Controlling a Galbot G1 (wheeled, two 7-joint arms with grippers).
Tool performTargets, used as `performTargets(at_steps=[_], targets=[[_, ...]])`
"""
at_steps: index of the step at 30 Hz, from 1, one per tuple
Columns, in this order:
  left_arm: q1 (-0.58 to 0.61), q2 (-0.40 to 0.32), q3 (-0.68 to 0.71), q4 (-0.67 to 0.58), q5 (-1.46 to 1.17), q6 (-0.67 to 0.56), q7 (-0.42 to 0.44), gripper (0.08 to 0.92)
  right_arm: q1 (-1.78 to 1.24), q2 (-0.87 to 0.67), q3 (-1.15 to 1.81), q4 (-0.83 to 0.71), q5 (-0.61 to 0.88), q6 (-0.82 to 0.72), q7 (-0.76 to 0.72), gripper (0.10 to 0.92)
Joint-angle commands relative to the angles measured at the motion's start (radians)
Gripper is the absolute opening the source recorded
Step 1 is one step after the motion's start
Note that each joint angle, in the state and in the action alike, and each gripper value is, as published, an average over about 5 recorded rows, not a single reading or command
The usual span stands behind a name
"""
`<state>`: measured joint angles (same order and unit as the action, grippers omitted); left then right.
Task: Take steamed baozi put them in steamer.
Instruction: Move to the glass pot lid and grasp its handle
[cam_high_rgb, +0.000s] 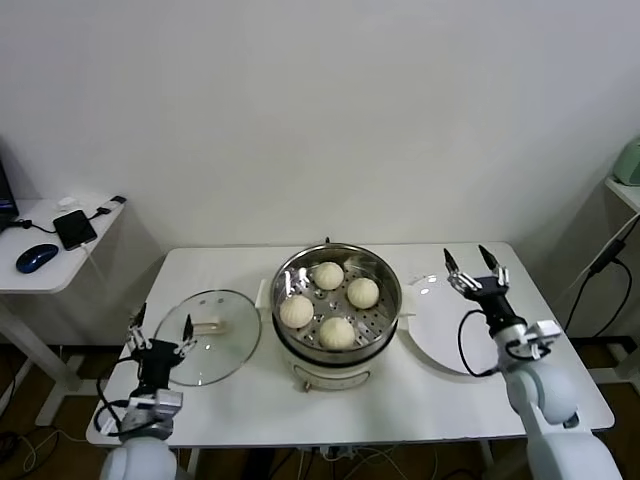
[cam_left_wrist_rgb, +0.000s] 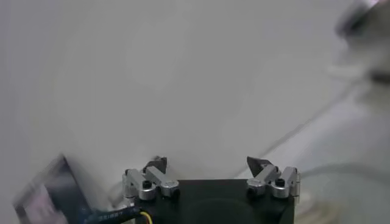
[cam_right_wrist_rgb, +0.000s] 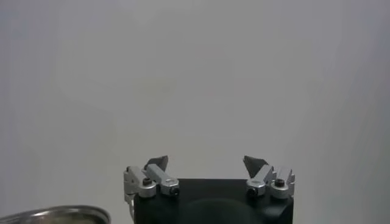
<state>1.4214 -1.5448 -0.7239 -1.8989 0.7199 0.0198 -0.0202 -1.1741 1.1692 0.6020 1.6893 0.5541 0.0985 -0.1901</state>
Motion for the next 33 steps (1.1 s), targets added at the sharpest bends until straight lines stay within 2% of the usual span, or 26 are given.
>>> performTargets(at_steps=[1, 4, 8, 12, 33], targets=[[0.0, 0.154, 0.047, 0.141, 0.747, -0.087, -0.096, 0.823, -0.176, 0.069, 0.077, 0.042, 0.025, 0.078, 0.087, 0.823], [-0.038, 0.167, 0.036, 0.199, 0.81, -0.124, -0.097, 0.823, -0.189, 0.068, 0.087, 0.05, 0.028, 0.078, 0.092, 0.823], [-0.046, 0.177, 0.061, 0.216, 0.789, -0.07, -0.071, 0.823, -0.203, 0.067, 0.093, 0.049, 0.026, 0.078, 0.094, 0.823], [-0.083, 0.169, 0.083, 0.266, 0.744, -0.012, -0.094, 0.823, -0.209, 0.078, 0.088, 0.05, 0.016, 0.084, 0.104, 0.823], [-0.182, 0.168, 0.129, 0.411, 0.652, 0.016, -0.107, 0.823, -0.204, 0.127, 0.077, 0.051, -0.02, 0.083, 0.119, 0.823]])
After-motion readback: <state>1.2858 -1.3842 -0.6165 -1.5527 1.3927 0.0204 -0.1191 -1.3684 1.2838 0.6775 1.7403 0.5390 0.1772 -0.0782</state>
